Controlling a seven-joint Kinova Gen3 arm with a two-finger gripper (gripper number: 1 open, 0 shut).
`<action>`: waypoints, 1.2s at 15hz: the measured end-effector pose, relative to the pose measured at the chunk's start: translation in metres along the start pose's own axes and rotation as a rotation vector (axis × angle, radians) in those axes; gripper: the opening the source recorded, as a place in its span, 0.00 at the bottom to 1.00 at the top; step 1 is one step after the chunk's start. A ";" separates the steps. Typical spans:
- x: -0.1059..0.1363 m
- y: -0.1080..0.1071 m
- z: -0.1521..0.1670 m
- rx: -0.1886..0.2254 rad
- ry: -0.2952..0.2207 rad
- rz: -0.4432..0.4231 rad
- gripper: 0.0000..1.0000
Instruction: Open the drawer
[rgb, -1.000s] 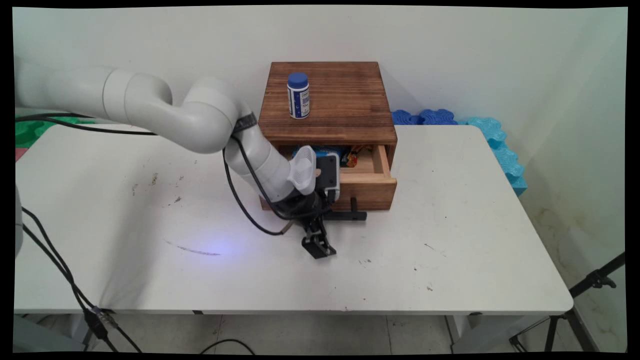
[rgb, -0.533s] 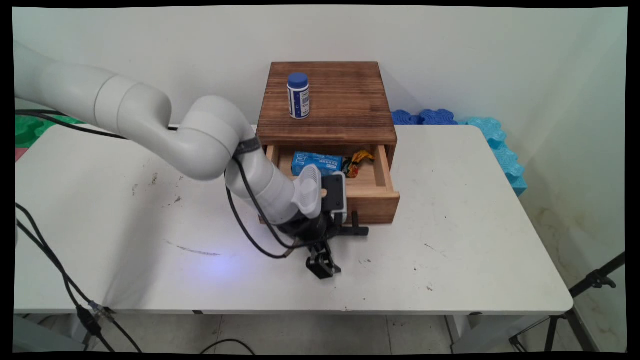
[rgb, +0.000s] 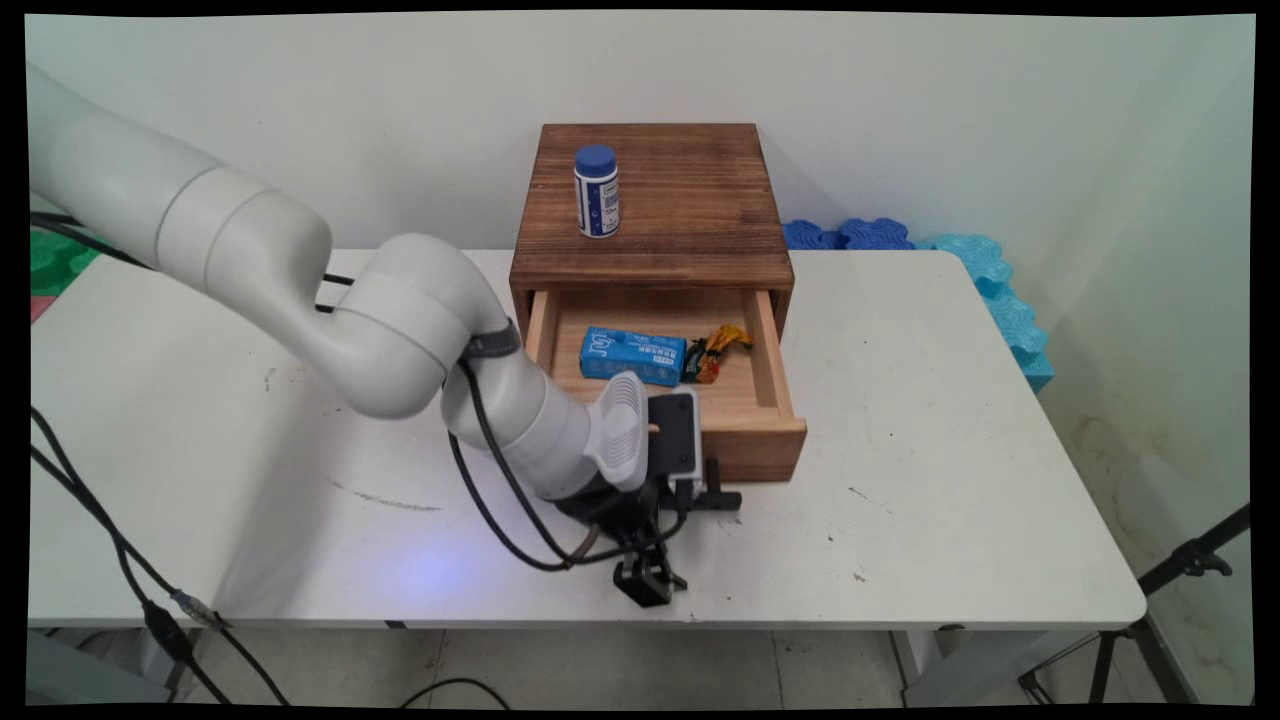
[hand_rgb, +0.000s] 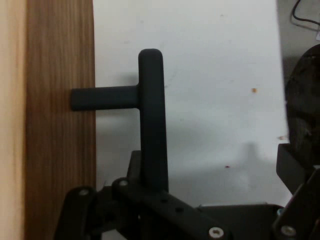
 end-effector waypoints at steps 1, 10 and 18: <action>0.001 0.005 -0.002 -0.002 0.001 0.002 1.00; 0.004 0.047 -0.018 -0.040 0.012 0.026 1.00; 0.004 0.070 -0.033 -0.065 0.032 0.057 1.00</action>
